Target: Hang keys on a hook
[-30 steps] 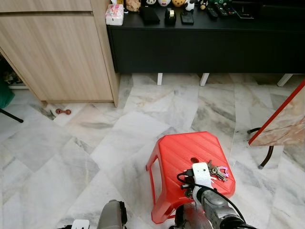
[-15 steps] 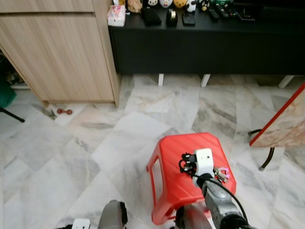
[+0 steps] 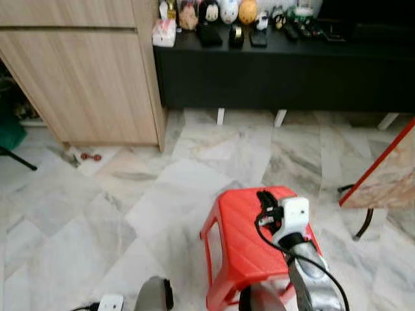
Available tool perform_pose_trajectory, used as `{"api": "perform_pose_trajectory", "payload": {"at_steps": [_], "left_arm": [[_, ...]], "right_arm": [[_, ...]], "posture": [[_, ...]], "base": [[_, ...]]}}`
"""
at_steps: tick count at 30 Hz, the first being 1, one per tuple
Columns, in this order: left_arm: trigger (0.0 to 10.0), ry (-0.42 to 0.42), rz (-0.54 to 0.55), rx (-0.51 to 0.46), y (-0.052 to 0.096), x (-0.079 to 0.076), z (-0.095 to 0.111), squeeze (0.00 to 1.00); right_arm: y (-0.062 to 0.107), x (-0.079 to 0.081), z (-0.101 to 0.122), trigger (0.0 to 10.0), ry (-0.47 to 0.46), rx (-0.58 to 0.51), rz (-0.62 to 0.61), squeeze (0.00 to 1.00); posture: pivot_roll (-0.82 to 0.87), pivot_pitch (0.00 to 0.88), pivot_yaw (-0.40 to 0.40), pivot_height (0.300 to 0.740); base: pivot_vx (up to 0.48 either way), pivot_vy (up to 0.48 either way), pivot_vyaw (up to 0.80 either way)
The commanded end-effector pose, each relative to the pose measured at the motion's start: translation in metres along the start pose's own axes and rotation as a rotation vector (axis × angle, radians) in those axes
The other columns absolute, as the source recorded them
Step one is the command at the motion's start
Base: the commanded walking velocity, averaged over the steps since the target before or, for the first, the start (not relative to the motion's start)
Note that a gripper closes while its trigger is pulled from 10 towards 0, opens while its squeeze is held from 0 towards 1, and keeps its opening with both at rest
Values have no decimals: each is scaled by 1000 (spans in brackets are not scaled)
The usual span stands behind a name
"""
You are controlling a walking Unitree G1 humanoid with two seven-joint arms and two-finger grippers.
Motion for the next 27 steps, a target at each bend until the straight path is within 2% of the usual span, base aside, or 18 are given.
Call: {"api": "perform_pose_trajectory", "payload": {"at_steps": [1, 11, 17, 20, 23, 27], "left_arm": [[10000, 7, -28, 6, -1, -10, 2, 0], [10000, 7, -21, 7, -2, -8, 4, 0], [10000, -5, -23, -3, -3, -7, 8, 0], [10000, -4, -25, -8, -3, -7, 10, 0], [10000, -4, -24, -9, -3, -7, 10, 0], [10000, 5, -16, -3, -3, -7, 9, 0]], "right_arm": [[5, 0, 0, 10000, 19, -3, -11, 0], [26, -14, 13, 10000, 38, -31, -102, 0], [20, -13, 23, 10000, 47, -53, -115, 0], [17, -9, 29, 10000, 39, -72, -107, 0], [16, -8, 30, 10000, 38, -73, -106, 0], [16, -8, 28, 10000, 39, -61, -107, 0]], "posture": [[70, 57, -87, 632], [55, 54, -77, 632], [56, 47, -77, 632], [57, 41, -79, 632], [59, 33, -82, 632], [60, 29, -83, 632]], "base": [[0, 0, 0], [0, 0, 0], [0, 0, 0], [0, -338, 0], [0, -335, 0], [0, 0, 0]]}}
Point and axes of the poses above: a point about 5 cm out from each wrist's last joint towards the gripper, its own y axis pointing back from the gripper into the wrist, its own z axis along the axis of the wrist's last joint, x = y × z, the point moved 2 cm from there along -y, pointing out of the wrist towards the gripper, and after that the axes turned 15 degrees about -y, right-handed, at the moved point
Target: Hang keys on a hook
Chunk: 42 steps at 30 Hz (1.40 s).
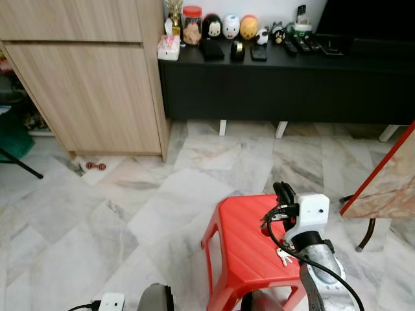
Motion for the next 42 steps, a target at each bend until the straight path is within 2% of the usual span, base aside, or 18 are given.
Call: {"api": "perform_pose_trajectory", "payload": {"at_steps": [1, 42], "left_arm": [[10000, 6, -21, -9, -1, -8, 4, 0], [10000, 21, -43, -14, -1, -14, 1, 0]], "right_arm": [[1, -3, 3, 10000, -3, -4, -18, 0], [-1, -8, -1, 10000, -17, 30, -50, 0]], "posture": [[60, 28, -84, 632], [67, 14, -84, 632]], "base": [[0, 0, 0], [0, 0, 0]]}}
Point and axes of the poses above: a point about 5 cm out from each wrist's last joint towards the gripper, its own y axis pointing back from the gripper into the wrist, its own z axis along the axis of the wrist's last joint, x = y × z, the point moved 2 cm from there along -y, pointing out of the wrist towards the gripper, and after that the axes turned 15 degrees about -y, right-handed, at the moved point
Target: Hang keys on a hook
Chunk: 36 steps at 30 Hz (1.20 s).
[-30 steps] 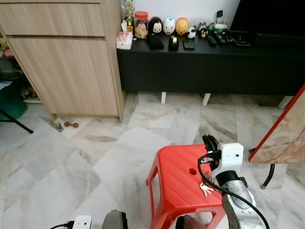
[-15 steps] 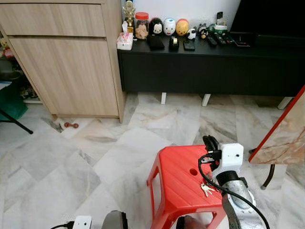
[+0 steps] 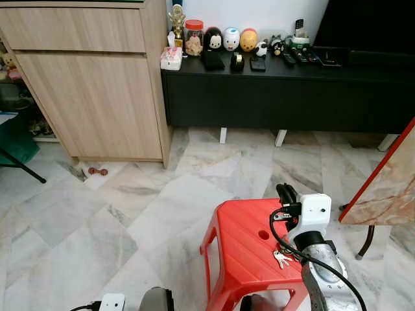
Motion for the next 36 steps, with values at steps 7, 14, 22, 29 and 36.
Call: {"api": "perform_pose_trajectory", "payload": {"at_steps": [7, 14, 22, 29, 36], "left_arm": [[10000, 13, -42, -18, -1, -12, 2, 0], [10000, 14, -43, -17, 0, -12, 1, 0], [10000, 9, -41, -15, 0, -11, 0, 0], [10000, 11, -45, -11, 0, -12, -1, 0], [10000, 10, -49, -13, 0, -13, -1, 0]], "right_arm": [[-2, -1, 3, 10000, -9, -5, -7, 0], [-2, -2, 3, 10000, -15, -2, -13, 0], [-2, -2, 3, 10000, -20, -3, -15, 0], [-2, -2, 3, 10000, -24, -3, -23, 0], [-3, -6, 5, 10000, -28, -12, -39, 0]], "posture": [[68, 18, -84, 632], [69, 22, -82, 632], [71, 23, -83, 632], [71, 25, -83, 632], [71, 24, -84, 670]], "base": [[-264, 0, 0], [-259, 0, 0], [-32, 0, 0], [0, 0, 0], [0, 0, 0]]}}
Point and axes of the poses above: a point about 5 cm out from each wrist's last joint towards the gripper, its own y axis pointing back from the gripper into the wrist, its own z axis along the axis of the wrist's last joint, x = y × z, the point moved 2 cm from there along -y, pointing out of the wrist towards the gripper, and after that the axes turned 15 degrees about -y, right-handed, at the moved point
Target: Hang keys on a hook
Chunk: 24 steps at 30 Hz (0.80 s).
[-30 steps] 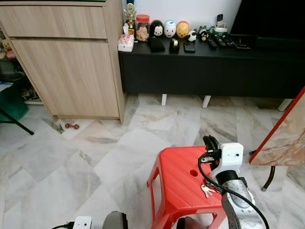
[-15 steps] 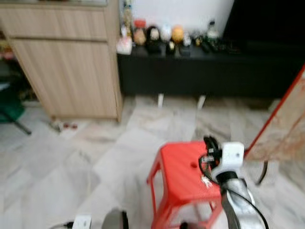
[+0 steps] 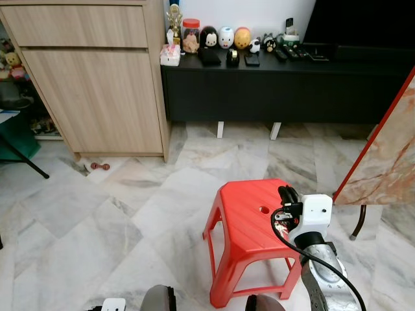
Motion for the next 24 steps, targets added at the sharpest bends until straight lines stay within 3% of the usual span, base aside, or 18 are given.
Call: {"api": "perform_pose_trajectory", "payload": {"at_steps": [1, 10, 24], "left_arm": [[10000, 2, -28, -22, -2, -8, 7, 0], [10000, 2, -31, -18, -2, -9, 6, 0], [10000, 6, -32, -18, -2, -10, 7, 0]], "right_arm": [[-3, -1, 8, 10000, -4, -30, -4, 0], [-4, 0, 11, 10000, -9, -41, 2, 0], [-6, 1, 16, 10000, -29, -60, 5, 0]], "posture": [[71, 24, -84, 675], [69, 21, -85, 740], [68, 7, -88, 740]], "base": [[0, 0, 0], [0, 0, 0], [0, 0, 0]]}}
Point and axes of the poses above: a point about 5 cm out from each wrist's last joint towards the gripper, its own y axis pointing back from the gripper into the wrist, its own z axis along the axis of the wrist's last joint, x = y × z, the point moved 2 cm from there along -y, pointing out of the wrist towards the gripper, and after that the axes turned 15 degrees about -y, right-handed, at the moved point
